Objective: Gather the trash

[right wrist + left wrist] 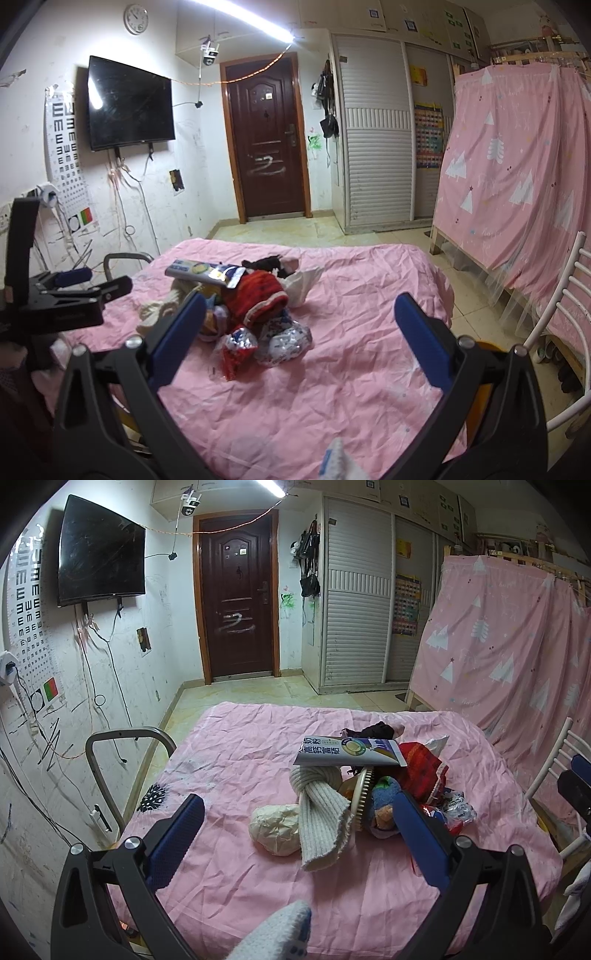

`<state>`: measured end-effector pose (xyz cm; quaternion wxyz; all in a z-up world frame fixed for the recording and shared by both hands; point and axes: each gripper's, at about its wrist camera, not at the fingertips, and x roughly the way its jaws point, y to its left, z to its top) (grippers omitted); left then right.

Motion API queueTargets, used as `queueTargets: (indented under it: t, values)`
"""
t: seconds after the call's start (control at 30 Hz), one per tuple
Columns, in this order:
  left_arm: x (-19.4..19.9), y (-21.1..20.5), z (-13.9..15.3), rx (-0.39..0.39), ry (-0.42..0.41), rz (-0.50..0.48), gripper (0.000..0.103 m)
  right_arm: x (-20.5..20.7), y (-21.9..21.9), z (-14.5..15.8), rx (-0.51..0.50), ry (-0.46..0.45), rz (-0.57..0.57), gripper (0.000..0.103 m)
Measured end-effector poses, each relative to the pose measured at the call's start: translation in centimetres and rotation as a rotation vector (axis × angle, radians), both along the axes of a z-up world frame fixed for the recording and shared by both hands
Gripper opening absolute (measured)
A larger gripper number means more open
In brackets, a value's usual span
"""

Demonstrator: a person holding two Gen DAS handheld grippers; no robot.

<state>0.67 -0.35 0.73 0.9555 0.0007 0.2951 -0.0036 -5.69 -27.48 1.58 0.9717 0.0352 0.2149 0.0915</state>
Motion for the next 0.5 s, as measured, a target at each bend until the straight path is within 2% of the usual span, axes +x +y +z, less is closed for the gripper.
queueTargets:
  t: [0.5]
  values:
    - [0.22,0.38,-0.48,0.002,0.012,0.003,0.093,0.04,0.08,0.09,-0.003,0.001,0.001,0.098]
